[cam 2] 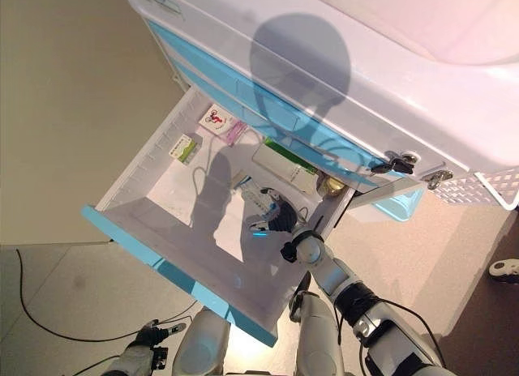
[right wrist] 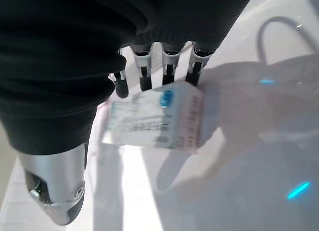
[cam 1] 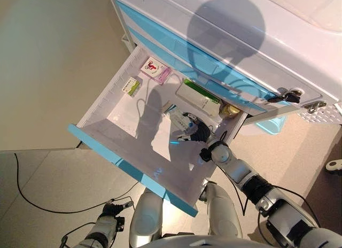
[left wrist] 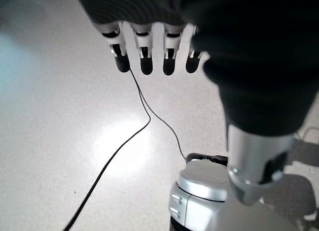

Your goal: Open the drawer and pick up the medicine

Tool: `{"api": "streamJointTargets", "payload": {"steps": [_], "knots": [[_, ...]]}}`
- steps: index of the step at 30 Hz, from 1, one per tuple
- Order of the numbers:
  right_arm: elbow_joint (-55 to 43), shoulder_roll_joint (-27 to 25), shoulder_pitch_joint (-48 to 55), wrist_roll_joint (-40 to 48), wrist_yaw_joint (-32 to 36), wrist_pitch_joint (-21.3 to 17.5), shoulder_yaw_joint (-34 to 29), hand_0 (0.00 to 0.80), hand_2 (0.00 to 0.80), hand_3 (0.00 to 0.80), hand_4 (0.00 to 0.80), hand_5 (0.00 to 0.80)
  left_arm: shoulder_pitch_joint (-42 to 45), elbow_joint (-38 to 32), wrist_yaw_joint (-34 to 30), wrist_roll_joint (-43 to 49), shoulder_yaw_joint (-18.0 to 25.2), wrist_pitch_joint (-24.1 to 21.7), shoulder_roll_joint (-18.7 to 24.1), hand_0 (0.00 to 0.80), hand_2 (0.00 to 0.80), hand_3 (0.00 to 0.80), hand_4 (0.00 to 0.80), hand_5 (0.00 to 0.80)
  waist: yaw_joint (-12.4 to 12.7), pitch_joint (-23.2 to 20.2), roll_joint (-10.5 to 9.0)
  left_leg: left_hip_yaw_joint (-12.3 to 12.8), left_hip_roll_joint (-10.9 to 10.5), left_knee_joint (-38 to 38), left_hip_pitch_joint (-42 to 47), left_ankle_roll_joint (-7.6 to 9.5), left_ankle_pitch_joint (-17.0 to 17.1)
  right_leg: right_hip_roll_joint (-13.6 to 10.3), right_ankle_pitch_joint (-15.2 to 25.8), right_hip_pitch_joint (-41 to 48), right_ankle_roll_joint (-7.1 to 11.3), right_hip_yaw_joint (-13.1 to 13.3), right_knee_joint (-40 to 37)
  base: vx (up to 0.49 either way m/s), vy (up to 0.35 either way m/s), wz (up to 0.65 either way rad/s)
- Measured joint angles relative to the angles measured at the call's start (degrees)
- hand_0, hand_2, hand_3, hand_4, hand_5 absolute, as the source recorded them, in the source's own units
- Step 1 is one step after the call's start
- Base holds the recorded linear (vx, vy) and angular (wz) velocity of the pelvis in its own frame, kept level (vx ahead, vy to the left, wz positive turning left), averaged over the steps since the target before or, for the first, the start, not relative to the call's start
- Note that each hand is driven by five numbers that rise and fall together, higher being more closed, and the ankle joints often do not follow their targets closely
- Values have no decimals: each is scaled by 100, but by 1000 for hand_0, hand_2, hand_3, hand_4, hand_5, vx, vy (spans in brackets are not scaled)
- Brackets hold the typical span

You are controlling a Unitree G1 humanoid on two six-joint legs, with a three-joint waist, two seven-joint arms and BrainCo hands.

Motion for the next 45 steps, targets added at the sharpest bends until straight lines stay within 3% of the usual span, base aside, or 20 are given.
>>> {"api": "streamJointTargets", "payload": {"steps": [12, 32, 45], "knots": [[465, 139, -351, -387, -527, -24, -133, 0, 0, 0, 0, 0, 52, -7, 53, -1, -31, -119, -170, 0, 0, 0, 0, 0, 2, 112, 208, -32, -18, -6, -19, -1, 3, -38, -59, -43, -11, -43, 98, 0, 0, 0], [1227, 350, -904, -783, -970, -86, 14, 0, 0, 0, 0, 0, 64, 8, 172, -12, -128, -186, -233, 0, 0, 0, 0, 0, -2, 119, 240, -60, -42, 26, -119, -9, 11, -71, -87, -158, -11, -50, 188, 0, 0, 0], [2514, 623, -1922, -1933, -999, 363, 696, 0, 0, 0, 0, 0, 62, 22, 160, -25, -401, -178, -226, 0, 0, 0, 0, 0, 6, 79, 281, -202, 22, 57, -250, -99, 29, -23, -170, -299, -115, -157, 379, 11, -9, 3]]}}
